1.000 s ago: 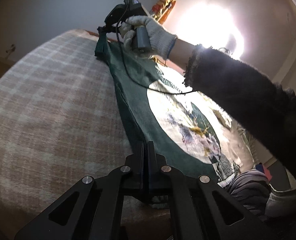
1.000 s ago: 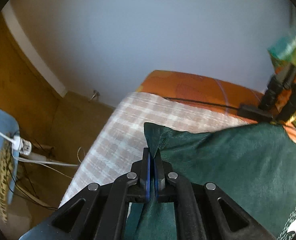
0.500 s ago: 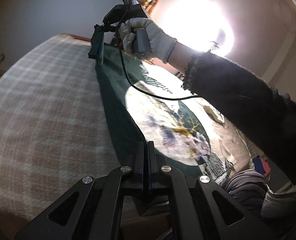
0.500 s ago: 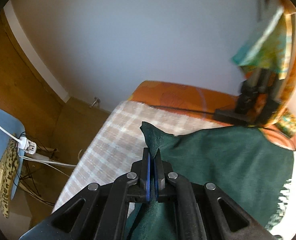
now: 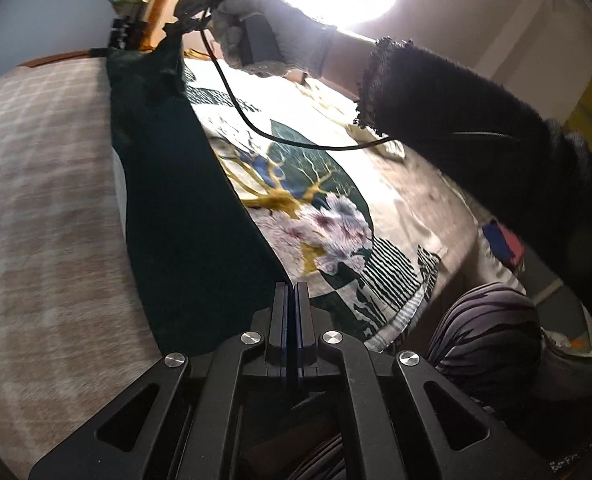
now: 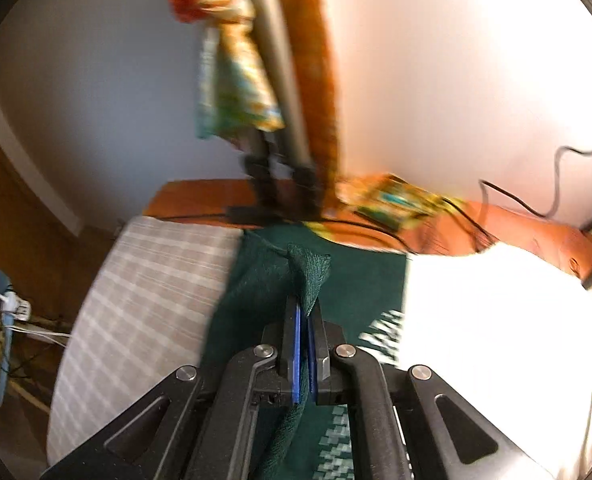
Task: Fold small clothes
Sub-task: 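Open both tools to release the folded green side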
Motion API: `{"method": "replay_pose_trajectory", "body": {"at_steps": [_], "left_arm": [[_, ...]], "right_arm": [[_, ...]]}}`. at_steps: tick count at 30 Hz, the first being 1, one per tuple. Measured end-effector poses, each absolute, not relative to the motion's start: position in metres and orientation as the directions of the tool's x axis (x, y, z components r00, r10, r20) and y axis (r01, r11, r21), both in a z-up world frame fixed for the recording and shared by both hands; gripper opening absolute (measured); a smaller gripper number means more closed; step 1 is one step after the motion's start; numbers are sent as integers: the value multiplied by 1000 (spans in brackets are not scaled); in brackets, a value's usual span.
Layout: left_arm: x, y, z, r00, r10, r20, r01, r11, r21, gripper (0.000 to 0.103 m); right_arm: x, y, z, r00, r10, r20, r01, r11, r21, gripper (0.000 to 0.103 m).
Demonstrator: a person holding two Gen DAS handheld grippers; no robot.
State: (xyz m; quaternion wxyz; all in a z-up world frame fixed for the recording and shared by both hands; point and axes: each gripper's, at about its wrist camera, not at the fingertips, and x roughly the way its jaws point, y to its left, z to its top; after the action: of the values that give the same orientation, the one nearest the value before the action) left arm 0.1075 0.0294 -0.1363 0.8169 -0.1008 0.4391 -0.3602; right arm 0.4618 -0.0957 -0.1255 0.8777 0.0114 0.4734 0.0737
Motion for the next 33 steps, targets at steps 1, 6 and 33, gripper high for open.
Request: {"method": "replay_pose_trajectory", "body": {"at_steps": [1,6,33], "left_arm": [[108,27,-137,348,-675,-651,500,721,-480,1],[111,15,-142,321,-660,-679,504,726,-468,1],[33,105,-41,625,-488,-609,322,872,-368,14]], "right_arm": [[462,-98,-128,540,140,-830,-116,989,91,0],[467,-99,-146,526,141,-839,-127,988,86,1],[307,-114,-56,619,139,-773,-221,975,-2,40]]}}
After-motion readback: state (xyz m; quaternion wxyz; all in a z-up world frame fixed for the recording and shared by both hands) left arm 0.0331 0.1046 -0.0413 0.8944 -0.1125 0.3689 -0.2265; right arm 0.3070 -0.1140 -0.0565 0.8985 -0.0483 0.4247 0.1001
